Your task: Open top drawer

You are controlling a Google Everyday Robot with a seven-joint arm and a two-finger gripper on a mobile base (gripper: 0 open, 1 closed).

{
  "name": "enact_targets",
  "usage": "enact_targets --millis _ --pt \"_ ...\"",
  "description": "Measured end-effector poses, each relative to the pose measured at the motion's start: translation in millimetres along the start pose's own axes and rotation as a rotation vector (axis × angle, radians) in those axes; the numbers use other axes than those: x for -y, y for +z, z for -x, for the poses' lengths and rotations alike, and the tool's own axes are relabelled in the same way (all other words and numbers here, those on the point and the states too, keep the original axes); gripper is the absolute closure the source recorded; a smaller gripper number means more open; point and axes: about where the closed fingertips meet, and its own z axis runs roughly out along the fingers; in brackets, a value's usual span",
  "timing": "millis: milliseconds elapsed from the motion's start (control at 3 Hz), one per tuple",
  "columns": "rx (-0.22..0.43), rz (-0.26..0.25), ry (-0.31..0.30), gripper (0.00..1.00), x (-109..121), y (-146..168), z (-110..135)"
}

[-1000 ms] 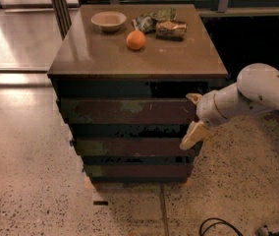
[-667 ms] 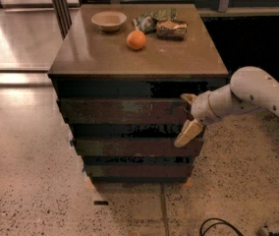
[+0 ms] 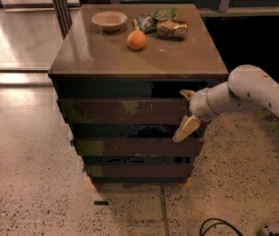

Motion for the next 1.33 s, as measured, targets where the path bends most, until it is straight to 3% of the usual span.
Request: enact_targets --millis 333,667,1000,1333 --pt "0.032 0.003 -0.018 0.0 19.7 16.6 3.7" --pt "0.044 0.07 0.037 0.0 38.9 41.9 5.6" --pt "0.069 0.271 0.205 0.0 17.8 39.8 5.6" --pt "0.073 0.299 0.225 0.0 14.2 33.8 8.8"
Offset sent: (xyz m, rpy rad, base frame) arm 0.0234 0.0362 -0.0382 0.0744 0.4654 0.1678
